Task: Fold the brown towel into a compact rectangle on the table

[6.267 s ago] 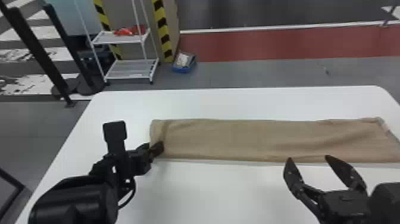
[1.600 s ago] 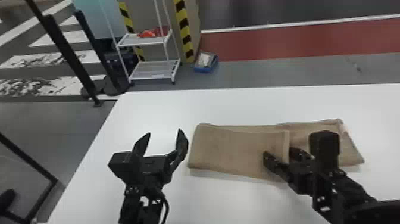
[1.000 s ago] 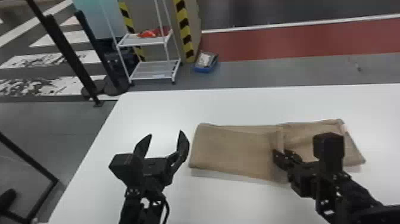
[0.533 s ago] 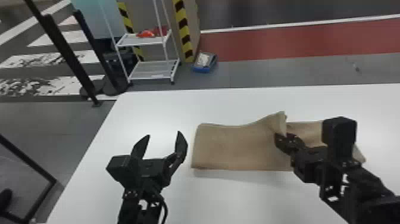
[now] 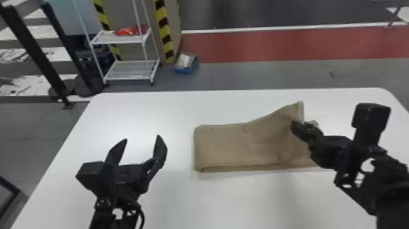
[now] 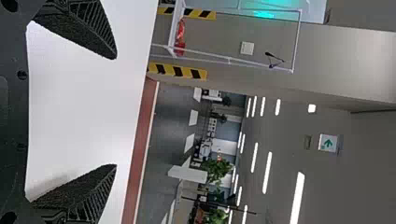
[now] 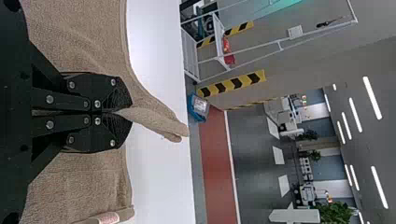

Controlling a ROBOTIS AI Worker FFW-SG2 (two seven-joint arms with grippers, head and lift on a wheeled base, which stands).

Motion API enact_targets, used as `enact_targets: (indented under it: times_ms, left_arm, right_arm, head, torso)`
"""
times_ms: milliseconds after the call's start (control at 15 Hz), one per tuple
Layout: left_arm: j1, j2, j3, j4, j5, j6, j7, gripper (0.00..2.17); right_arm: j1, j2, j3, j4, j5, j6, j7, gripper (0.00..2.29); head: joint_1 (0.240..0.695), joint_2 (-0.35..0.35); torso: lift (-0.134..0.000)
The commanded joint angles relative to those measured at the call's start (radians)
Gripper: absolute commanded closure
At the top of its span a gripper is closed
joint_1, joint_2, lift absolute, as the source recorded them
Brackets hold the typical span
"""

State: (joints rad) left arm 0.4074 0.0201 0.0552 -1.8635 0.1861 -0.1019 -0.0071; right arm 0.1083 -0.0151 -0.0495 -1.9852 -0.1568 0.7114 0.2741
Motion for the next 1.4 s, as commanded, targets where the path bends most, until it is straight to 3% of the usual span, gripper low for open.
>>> enact_targets:
  times_ms: [0, 133, 267, 333, 400, 467, 667, 867, 1333]
  left_arm:
    - [0.002, 0.000, 0.003, 0.000, 0.000, 0.000, -0.001, 0.04]
    - [0.004, 0.001, 0.006, 0.001, 0.001, 0.000, 0.001, 0.04]
    - [0.002, 0.001, 0.005, 0.003, 0.000, 0.003, -0.002, 0.04]
    - [0.001, 0.000, 0.003, 0.003, 0.000, 0.003, -0.005, 0.04]
    - [-0.002, 0.001, -0.002, 0.003, -0.002, 0.003, -0.005, 0.04]
    - [-0.002, 0.000, -0.002, 0.001, -0.002, 0.006, -0.005, 0.04]
    - [-0.002, 0.004, -0.002, 0.004, -0.002, 0.009, -0.011, 0.04]
    - [-0.009, 0.008, -0.003, 0.006, 0.000, 0.009, -0.011, 0.04]
    - [-0.013, 0.008, -0.009, 0.009, -0.002, 0.009, -0.011, 0.04]
  right_arm:
    - [-0.012, 0.000, -0.050, -0.001, -0.038, 0.040, 0.007, 1.21]
    - [-0.010, 0.000, -0.133, -0.078, -0.104, 0.122, 0.007, 1.21]
    - [-0.016, 0.000, -0.158, -0.070, -0.096, 0.141, 0.007, 1.18]
    - [-0.032, -0.002, -0.161, -0.043, -0.090, 0.162, 0.007, 0.85]
    - [-0.050, -0.003, -0.178, -0.007, -0.087, 0.175, 0.007, 0.12]
    - [-0.068, -0.009, -0.190, 0.012, -0.081, 0.205, 0.007, 0.00]
    - [-0.075, -0.013, -0.239, 0.014, -0.081, 0.248, 0.007, 0.06]
    - [-0.088, -0.042, -0.259, 0.014, -0.075, 0.322, 0.007, 0.07]
    - [-0.154, -0.049, -0.199, 0.149, 0.023, 0.328, 0.039, 0.15]
  head:
    - [0.695, 0.107]
    - [0.695, 0.088]
    - [0.695, 0.069]
    - [0.695, 0.060]
    - [0.695, 0.045]
    - [0.695, 0.036]
    - [0.695, 0.010]
    - [0.695, -0.019]
    - [0.695, -0.037]
  torso:
    - [-0.126]
    - [-0.126]
    - [-0.126]
    - [-0.126]
    - [-0.126]
    - [-0.126]
    - [-0.126]
    - [-0.126]
    - [-0.126]
